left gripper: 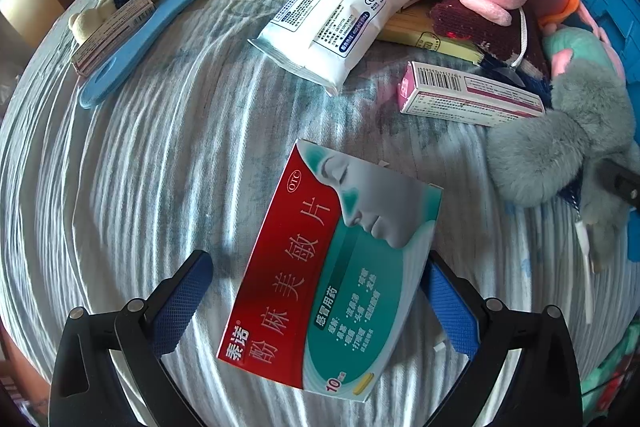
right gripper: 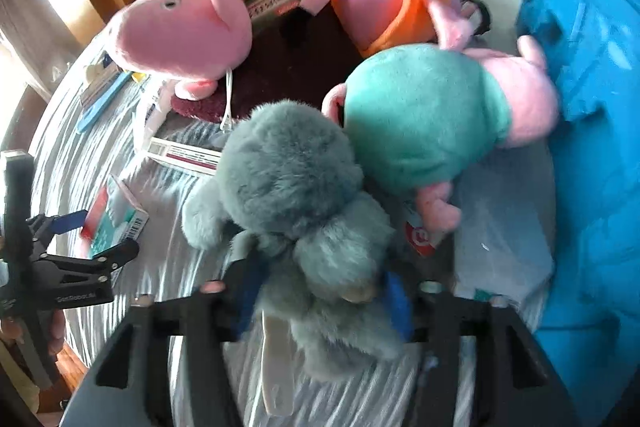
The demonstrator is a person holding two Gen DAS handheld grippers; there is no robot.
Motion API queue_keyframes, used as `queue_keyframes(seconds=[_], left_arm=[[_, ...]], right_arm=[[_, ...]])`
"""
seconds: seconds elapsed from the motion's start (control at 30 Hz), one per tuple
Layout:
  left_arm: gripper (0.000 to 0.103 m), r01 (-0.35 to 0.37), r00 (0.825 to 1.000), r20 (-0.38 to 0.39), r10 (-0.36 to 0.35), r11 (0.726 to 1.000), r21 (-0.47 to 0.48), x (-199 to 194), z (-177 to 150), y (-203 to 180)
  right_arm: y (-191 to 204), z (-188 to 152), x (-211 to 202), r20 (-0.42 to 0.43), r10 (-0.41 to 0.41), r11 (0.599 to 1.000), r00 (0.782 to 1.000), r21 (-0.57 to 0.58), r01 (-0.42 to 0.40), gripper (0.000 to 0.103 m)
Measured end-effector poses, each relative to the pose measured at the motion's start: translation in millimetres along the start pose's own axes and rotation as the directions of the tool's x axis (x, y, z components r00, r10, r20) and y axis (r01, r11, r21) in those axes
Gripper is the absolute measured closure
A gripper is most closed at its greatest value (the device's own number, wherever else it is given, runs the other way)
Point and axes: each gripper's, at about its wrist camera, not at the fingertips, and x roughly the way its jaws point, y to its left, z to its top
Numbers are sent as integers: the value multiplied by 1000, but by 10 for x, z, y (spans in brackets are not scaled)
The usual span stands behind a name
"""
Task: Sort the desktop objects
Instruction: 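Grasp the red-and-white medicine box with the left tool while the right tool grasps the grey plush, then lift the medicine box and grey plush and carry both toward the blue bin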
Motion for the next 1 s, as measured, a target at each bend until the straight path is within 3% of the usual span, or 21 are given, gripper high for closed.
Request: queue_keyframes(seconds=[0.07,0.13,0.17,0.2,0.23,0.3,0.6,0.87,1.0], left_arm=[[1,0,1000,6,0,1000,-1,20,-12,-25],[12,0,1000,17,0,1000,-1,26,-22,-52],[27,0,1000,26,0,1000,1,0,-23,-69],[27,-6,1000,30,6,1000,3,-11,-27,-90],[27,-11,999,31,10,1000,5,-21,-31,-107],[27,-17,999,32,17,1000,4,-23,-44,-124],[27,-38,989,142,36,999,16,-514,61,-336],[27,-34,972,231,38,999,-22,-1567,549,23],[27,-40,956,290,49,999,-37,-1936,613,66]], right_arm=[[46,62,158,24,5,1000,1000,-10,-5,21],[11,124,280,42,-27,1000,999,4,27,23],[-3,154,286,50,-36,999,998,12,36,26],[-11,183,274,51,-36,999,998,18,35,35],[-8,179,235,52,-20,1000,998,23,19,51],[20,126,138,52,13,1000,999,23,-15,55],[7,124,225,49,23,1000,999,11,-24,59],[59,134,-394,179,74,997,981,-4,-74,60],[154,208,-658,250,94,996,964,-18,-92,60]])
